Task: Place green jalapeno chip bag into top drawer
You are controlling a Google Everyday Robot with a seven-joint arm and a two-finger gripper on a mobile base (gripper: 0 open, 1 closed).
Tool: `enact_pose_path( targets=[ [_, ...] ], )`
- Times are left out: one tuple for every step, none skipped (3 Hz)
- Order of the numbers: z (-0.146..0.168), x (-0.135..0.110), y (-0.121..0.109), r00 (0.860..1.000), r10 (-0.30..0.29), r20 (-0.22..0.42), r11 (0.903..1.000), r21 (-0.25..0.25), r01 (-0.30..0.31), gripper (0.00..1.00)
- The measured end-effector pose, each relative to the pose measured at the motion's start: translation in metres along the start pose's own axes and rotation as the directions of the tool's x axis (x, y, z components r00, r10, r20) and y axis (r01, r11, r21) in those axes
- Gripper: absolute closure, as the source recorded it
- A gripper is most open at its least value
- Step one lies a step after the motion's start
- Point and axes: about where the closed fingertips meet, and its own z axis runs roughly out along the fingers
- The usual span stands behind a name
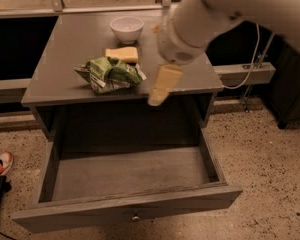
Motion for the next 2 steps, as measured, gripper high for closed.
enact_pose_path(
  targets=[
    [0.041, -0.02, -0.011, 1.0, -0.007, 0.028, 0.9997, 0.025, 0.006, 0.0],
    [0.077, -0.026, -0.02, 1.0, 0.01, 0.017, 0.9983, 0.057, -0.011, 0.0]
  ],
)
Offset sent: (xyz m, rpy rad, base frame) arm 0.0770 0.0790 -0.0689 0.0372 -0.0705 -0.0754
